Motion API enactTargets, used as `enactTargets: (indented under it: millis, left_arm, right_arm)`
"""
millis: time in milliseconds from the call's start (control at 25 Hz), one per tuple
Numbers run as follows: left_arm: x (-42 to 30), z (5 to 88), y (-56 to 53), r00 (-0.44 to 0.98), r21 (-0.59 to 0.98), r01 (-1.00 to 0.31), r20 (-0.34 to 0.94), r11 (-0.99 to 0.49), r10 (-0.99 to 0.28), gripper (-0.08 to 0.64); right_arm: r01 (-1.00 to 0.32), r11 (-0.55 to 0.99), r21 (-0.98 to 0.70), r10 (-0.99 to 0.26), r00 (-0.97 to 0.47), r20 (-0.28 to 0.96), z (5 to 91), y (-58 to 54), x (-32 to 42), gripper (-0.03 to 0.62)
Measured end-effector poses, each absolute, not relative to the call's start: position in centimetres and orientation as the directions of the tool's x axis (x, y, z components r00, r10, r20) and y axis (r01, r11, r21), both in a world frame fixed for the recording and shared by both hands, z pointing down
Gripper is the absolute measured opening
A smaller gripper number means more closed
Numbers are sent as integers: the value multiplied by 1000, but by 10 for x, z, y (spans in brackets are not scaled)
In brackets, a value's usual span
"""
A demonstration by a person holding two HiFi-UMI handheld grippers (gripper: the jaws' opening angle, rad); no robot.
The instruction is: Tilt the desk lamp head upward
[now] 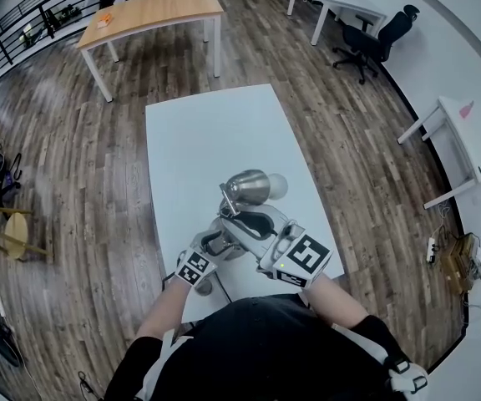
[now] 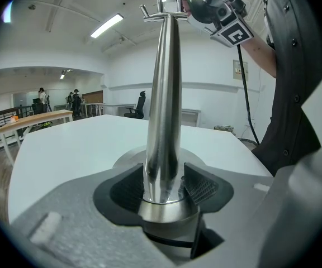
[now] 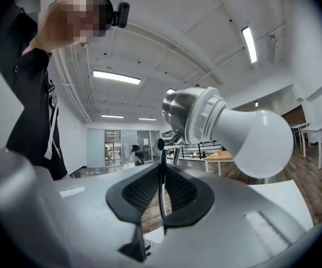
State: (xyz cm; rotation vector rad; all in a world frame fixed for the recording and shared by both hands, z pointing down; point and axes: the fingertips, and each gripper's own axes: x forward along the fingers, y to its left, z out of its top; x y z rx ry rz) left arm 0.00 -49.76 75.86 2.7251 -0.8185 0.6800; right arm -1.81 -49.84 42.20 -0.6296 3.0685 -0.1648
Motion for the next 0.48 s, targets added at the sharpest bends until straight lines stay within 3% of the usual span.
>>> enactTargets:
  millis: [480]
  left_arm:
    - [1,759,-497,747,73,-560,476,-825,-465,235]
  right_arm:
    - [-357,932,-61,-355,-934,39,426,-491,-32,31]
